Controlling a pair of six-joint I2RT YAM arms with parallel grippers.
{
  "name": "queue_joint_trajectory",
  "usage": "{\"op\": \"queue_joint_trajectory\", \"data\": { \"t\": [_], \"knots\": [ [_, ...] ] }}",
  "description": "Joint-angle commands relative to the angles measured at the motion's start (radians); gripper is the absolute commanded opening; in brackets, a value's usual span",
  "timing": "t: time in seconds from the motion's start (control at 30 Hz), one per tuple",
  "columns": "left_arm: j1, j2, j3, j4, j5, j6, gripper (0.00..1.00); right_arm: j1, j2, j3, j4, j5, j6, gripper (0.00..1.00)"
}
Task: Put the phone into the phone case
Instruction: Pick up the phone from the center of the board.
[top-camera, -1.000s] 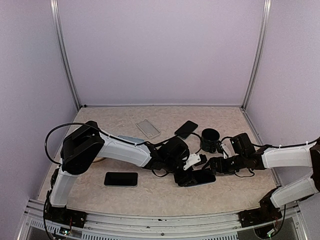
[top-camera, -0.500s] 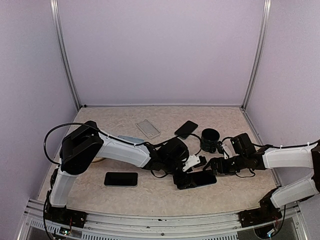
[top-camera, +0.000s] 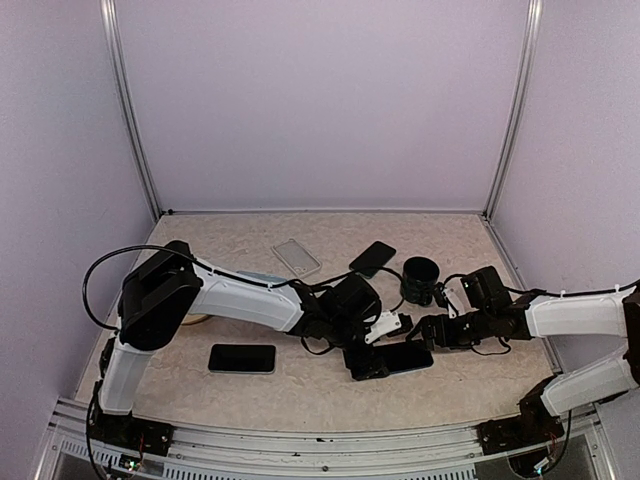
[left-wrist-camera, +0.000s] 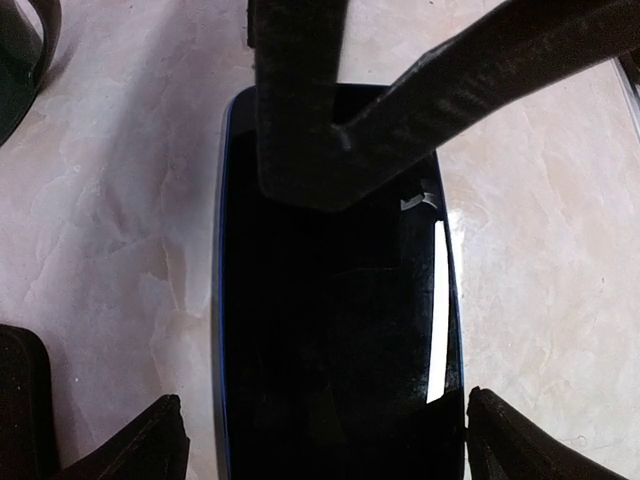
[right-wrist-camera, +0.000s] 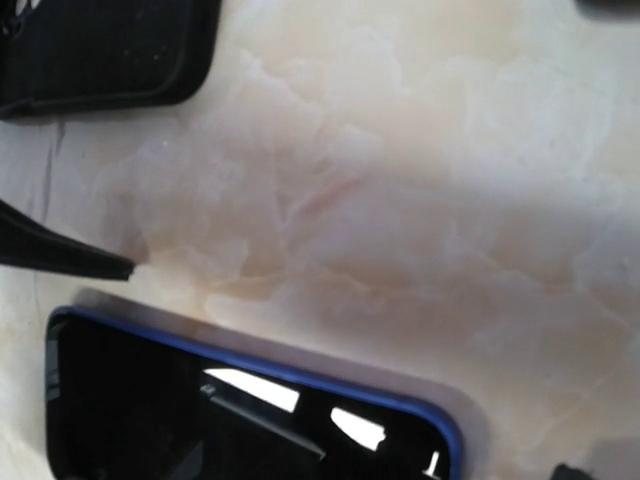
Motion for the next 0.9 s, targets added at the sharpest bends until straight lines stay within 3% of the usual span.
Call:
{"op": "queue_joint_trajectory", "data": {
  "t": [0.0,0.3,0.73,0.87],
  "knots": [
    [-0.017,0.061,0.011,-0.13,-0.065,0.007,0.94,0.012,-0.018,0.019,-0.009,0.006,-0.009,1.0],
    [-0.029,0.087,0.016,-0.158,-0.1,0.032,0.97,0.012,-0.017,0.022,-0.008,0.003,-0.006,1.0],
    [-0.033,0.084,-0.008,-0.152,-0.065,0.056,0.58,0.012,-0.021,0.041,-0.029,0.003,-0.012,1.0],
    [-0.033,0.068,-0.021,-0.125,-0.078,0.056,0.53,0.012,-0.021,0.041,-0.036,0.005,-0.016,1.0]
  ]
}}
